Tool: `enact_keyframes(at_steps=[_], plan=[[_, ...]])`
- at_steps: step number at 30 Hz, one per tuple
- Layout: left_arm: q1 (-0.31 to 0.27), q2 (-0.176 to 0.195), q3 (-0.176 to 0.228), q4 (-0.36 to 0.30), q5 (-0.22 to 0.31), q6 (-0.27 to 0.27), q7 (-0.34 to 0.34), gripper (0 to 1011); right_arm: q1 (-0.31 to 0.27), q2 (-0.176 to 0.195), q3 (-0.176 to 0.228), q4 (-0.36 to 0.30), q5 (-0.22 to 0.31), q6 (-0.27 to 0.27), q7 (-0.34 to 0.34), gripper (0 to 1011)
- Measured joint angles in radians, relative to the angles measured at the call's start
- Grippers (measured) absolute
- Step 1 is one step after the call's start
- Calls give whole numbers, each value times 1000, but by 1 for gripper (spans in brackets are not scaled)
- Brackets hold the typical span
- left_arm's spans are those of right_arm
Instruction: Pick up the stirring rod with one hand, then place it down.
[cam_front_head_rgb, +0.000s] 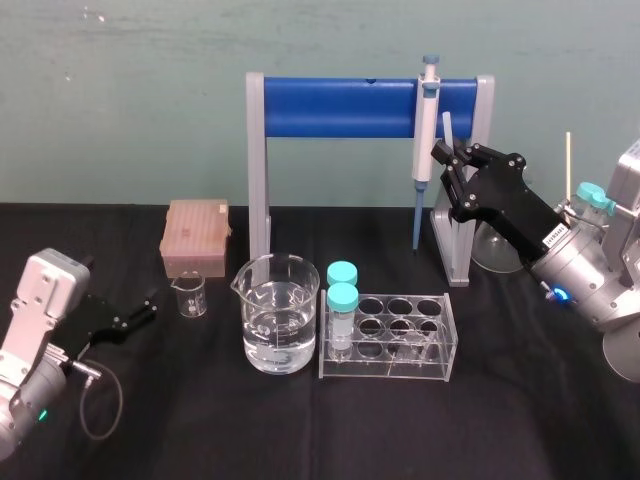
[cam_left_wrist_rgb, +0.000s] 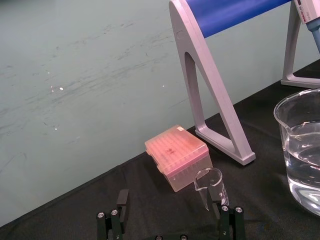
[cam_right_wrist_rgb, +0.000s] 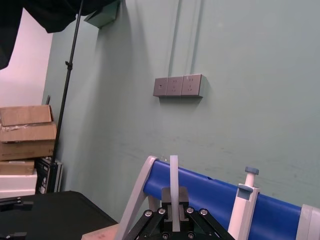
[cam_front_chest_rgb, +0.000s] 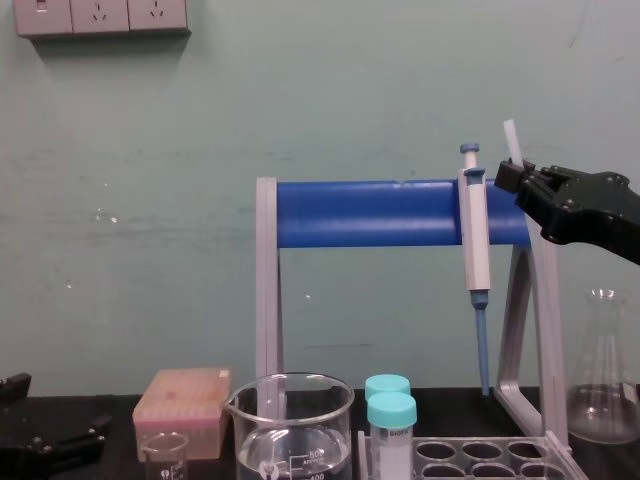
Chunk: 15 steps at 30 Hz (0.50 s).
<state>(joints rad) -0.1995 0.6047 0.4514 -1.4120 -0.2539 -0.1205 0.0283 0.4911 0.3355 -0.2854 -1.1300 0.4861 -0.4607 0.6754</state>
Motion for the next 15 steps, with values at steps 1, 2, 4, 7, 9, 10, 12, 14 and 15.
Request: enact_keyframes(at_steps=[1, 2, 4, 7, 9, 10, 12, 14, 15], plan=[[0, 0, 0, 0, 0, 0, 0, 1000, 0, 0, 0, 0, 0, 0, 0, 67], [0, 0, 0, 0, 0, 0, 0, 1000, 0, 0, 0, 0, 0, 0, 0, 67], [0, 0, 0, 0, 0, 0, 0, 1000, 0, 0, 0, 0, 0, 0, 0, 67], [0, 0, 0, 0, 0, 0, 0, 1000, 0, 0, 0, 0, 0, 0, 0, 67], [0, 0, 0, 0, 0, 0, 0, 1000, 0, 0, 0, 0, 0, 0, 0, 67], [0, 0, 0, 0, 0, 0, 0, 1000, 0, 0, 0, 0, 0, 0, 0, 67], [0, 0, 0, 0, 0, 0, 0, 1000, 0, 0, 0, 0, 0, 0, 0, 67], [0, 0, 0, 0, 0, 0, 0, 1000, 0, 0, 0, 0, 0, 0, 0, 67], [0, 0, 0, 0, 0, 0, 0, 1000, 0, 0, 0, 0, 0, 0, 0, 67]])
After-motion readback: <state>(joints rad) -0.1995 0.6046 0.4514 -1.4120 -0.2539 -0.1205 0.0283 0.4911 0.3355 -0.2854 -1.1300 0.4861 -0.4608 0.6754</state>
